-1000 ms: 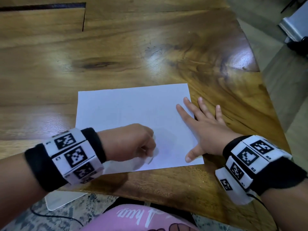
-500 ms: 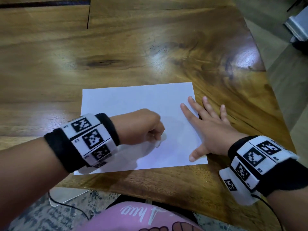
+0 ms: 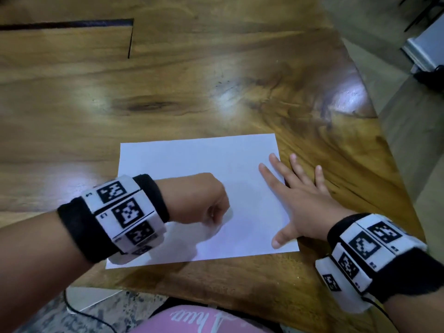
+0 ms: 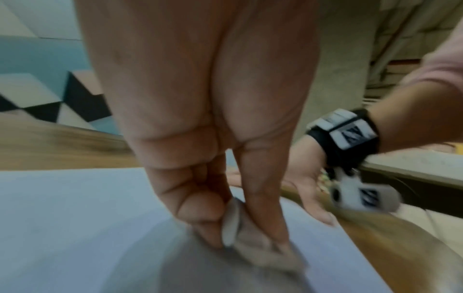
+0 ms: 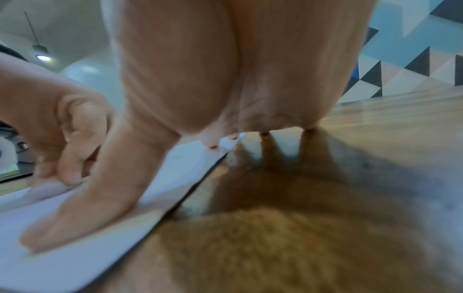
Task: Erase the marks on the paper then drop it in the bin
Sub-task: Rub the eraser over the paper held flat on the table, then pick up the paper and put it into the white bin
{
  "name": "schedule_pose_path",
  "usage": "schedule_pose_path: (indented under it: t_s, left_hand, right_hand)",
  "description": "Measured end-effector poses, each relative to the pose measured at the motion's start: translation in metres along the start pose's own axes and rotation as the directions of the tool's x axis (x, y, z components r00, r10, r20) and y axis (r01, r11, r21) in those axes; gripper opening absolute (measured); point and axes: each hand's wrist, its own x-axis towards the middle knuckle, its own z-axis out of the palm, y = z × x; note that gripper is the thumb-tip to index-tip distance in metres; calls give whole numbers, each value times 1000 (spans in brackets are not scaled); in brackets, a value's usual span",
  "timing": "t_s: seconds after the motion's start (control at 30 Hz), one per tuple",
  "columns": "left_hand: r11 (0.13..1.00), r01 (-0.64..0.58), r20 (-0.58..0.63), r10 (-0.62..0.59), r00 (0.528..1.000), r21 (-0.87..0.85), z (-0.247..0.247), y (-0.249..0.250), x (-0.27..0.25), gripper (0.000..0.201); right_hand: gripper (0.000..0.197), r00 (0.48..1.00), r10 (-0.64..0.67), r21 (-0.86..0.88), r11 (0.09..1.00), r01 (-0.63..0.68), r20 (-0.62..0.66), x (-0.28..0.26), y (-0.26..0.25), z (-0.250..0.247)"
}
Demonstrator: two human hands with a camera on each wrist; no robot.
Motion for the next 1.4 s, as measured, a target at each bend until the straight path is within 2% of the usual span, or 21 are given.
schedule_pose_path:
  t_s: [0.07, 0.13, 0.2, 0.27, 0.33, 0.37, 0.4, 0.57, 0.63, 0.7, 0.8, 0.9, 1.0, 1.17, 1.27, 1.4]
  left_hand:
    - [997, 64, -82, -66, 994, -30, -20, -7, 1, 13]
    - [982, 116, -250, -150, 957, -148, -48, -17, 8, 13]
    - [964, 160, -421, -237, 876, -210, -74, -32, 19, 10]
    - [925, 206, -536, -356, 766, -320, -93, -50, 31, 8]
    - [866, 224, -589, -474, 654, -448, -105, -66, 44, 8]
    - [843, 232, -593, -513, 621, -486, -109, -71, 50, 7]
    - [827, 239, -587, -536, 606, -509, -112, -75, 55, 7]
    - [783, 262, -541, -590, 600, -564, -109, -82, 75, 16]
    - [791, 266, -554, -586, 591, -551, -107, -81, 73, 8]
    - [801, 269, -575, -578, 579, -534, -105, -81, 63, 1]
    - [829, 303, -607, -553, 570, -470, -97, -76, 28, 7]
    - [877, 376, -631, -477, 612, -298, -71, -66, -18, 23]
    - [887, 383, -549, -460, 698, -257, -25, -57, -62, 42]
    - [868, 491, -457, -465, 758, -69, 63, -71, -107, 69]
    - [863, 504, -463, -458, 759, -27, 86, -74, -112, 74]
    - [887, 461, -512, -406, 757, -23, 98, -72, -113, 75]
  right_hand:
    - [143, 1000, -1, -4, 1000, 1, -11, 0, 0, 1]
    - [142, 1000, 0, -12, 1000, -1, -19, 1, 0, 1]
    - [142, 1000, 2, -22, 1000, -2, -24, 2, 0, 1]
    - [143, 1000, 2, -28, 1000, -2, -31, 2, 0, 2]
    - [142, 999, -1, -28, 1000, 0, -39, 3, 1, 3]
    - [142, 999, -3, -27, 1000, 2, -46, 3, 1, 3]
    - [140, 998, -7, -24, 1000, 5, -56, 4, 1, 3]
    - [115, 983, -10, 89, 996, 27, -186, 1, -1, -1]
    - [102, 957, 9, 148, 988, 35, -289, -1, -5, -2]
    - [97, 927, 70, 209, 978, 9, -369, 0, -9, -3]
    - [86, 876, 231, 327, 941, -91, -423, 2, -13, -4]
    - [66, 853, 334, 438, 888, -142, -401, 3, -19, -2]
    - [69, 843, 404, 539, 825, -168, -356, 4, -24, 0]
    - [64, 813, 498, 631, 743, -221, -301, 4, -28, -1]
    - [55, 795, 538, 666, 705, -242, -281, 4, -30, 0]
    - [50, 777, 569, 716, 657, -235, -268, 8, -30, 1]
